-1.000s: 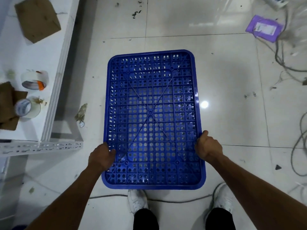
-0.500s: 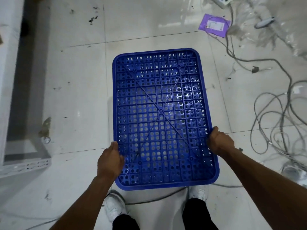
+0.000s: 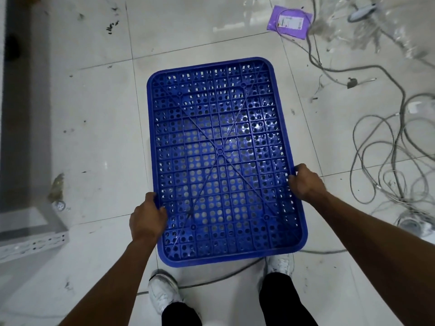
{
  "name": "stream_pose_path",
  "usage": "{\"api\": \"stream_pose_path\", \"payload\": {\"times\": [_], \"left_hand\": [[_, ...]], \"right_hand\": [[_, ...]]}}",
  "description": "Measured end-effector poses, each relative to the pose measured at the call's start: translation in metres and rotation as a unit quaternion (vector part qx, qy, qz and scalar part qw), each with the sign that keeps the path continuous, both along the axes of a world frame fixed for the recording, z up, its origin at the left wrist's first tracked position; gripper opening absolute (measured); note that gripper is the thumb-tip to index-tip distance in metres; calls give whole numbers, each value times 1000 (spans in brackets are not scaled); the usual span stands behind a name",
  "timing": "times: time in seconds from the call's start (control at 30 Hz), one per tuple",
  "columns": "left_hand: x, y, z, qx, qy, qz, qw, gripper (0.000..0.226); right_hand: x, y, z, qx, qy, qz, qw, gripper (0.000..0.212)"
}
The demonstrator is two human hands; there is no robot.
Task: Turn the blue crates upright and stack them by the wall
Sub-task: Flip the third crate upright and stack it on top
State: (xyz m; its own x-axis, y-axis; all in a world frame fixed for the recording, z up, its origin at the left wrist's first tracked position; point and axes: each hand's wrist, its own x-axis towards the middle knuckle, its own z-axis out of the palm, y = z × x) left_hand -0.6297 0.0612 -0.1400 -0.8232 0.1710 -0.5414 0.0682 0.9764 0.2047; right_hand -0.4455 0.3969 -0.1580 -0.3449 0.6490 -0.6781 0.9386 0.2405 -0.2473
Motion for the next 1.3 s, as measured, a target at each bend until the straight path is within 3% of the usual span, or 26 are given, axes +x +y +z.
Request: {"api": "stream_pose_path", "payload": {"times": [0.17, 0.4, 0.5, 0.63, 0.73, 1.07, 1.3], "left_hand": [[-14, 1, -18, 77, -144, 97, 982, 96], [-11, 9, -30, 123, -180, 137, 966, 107], [-3, 18, -28, 125, -199, 110, 966, 113], [14, 39, 14, 64, -198, 45, 977, 92], [18, 44, 29, 69, -200, 12, 977, 86], [14, 84, 107, 174, -189, -54, 965, 70], [7, 84, 125, 258, -150, -8, 954, 65]], "right_hand": [[-2, -5, 4, 13, 11, -29, 999, 39], [7, 9, 38, 113, 33, -5, 993, 43], [5, 13, 60, 153, 64, 7, 986, 42], [-3, 8, 81, 166, 92, 28, 981, 41], [-12, -5, 93, 172, 98, 49, 979, 40], [-46, -65, 129, 162, 127, 105, 973, 38], [-80, -118, 142, 171, 161, 194, 952, 42]]}}
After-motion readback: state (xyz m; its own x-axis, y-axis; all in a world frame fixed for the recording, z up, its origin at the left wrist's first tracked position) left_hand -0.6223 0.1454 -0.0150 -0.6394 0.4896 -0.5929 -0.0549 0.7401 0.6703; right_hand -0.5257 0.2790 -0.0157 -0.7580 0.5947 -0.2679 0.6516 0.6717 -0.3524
